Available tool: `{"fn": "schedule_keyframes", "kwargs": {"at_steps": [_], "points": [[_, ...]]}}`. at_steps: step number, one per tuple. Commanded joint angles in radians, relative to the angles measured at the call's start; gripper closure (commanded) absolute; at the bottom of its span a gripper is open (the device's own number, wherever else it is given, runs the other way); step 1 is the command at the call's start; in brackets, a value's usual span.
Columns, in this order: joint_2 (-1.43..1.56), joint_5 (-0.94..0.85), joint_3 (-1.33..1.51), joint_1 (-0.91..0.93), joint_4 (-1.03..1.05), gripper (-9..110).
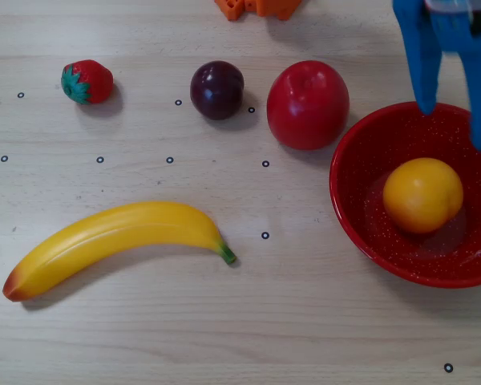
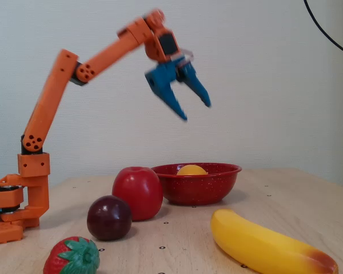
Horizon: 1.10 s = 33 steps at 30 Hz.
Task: Put the peach in the red bowl.
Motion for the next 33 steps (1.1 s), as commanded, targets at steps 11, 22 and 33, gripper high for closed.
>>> {"fn": "schedule_keyframes", "kwargs": {"at_steps": [11, 22, 33], "points": [[0.660, -0.021, 0.586, -0.216, -0.075, 101], [1.264, 0.087, 1.506, -0.368, -0.446, 101], [1.850, 0.135, 2.250, -0.374, -0.733, 101]]}}
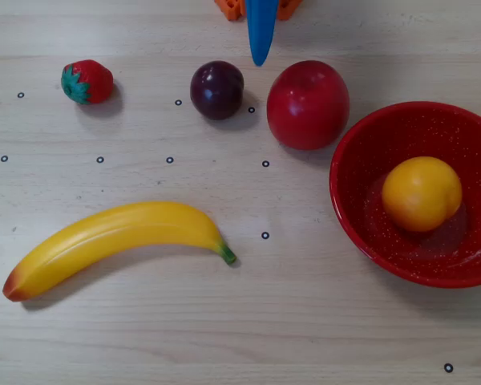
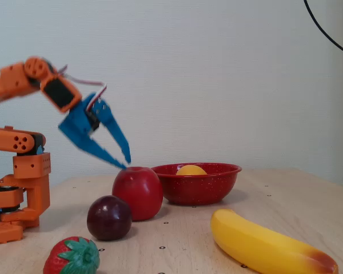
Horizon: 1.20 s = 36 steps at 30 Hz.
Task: Put the peach in the red bowl.
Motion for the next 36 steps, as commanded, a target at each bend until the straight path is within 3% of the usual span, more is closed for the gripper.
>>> {"fn": "schedule_keyframes", "kwargs": {"at_steps": [1, 11, 18, 36], "points": [[0.123, 0.005, 0.092, 0.005, -0.069, 101], [0.301, -0.101, 0.488, 0.011, -0.348, 101], [0.301, -0.227, 0.488, 0.052, -0.264, 101], [0.299, -0.239, 0.488, 0.051, -0.242, 101]]}}
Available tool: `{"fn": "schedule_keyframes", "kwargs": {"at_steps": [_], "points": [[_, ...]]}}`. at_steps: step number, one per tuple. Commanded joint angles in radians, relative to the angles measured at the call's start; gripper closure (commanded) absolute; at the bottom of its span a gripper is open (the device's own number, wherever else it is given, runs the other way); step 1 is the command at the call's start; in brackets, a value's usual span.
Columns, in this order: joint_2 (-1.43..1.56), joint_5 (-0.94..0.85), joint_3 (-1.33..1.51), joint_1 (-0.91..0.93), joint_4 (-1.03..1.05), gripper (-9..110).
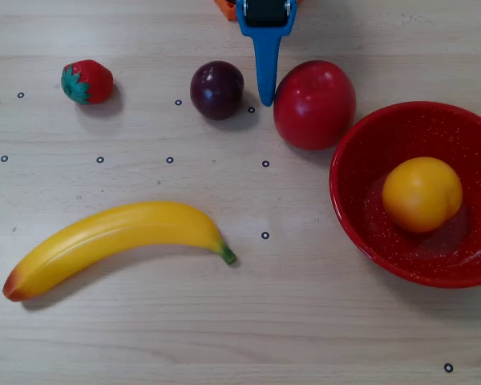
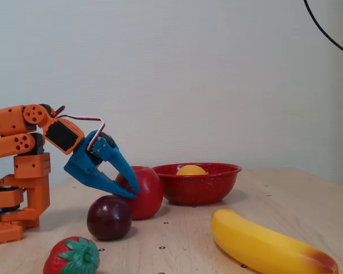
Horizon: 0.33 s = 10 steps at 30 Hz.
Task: Put the peach in the red bowl.
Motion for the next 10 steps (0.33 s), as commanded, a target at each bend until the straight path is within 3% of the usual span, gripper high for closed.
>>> {"fn": "schedule_keyframes", "kwargs": {"at_steps": [1, 10], "points": [[0.014, -0.018, 0.008, 0.014, 0.000, 101], [0.014, -0.020, 0.008, 0.014, 0.000, 101]]}}
